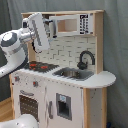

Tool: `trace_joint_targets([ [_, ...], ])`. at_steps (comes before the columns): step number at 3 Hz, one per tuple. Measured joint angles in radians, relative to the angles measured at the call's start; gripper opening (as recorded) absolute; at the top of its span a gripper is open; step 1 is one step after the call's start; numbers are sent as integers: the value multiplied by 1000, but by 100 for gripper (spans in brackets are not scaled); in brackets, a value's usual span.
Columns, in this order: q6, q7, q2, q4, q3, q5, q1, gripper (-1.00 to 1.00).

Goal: Play with the kitchen

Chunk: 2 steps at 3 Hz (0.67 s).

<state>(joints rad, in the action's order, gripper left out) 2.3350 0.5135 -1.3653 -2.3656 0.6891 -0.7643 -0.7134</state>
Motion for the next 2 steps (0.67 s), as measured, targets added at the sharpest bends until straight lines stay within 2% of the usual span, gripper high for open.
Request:
trace_joint_targets([
  [1,12,5,58,21,45,0,-33,-100],
  [2,54,3,130,63,64,0,-75,-100],
])
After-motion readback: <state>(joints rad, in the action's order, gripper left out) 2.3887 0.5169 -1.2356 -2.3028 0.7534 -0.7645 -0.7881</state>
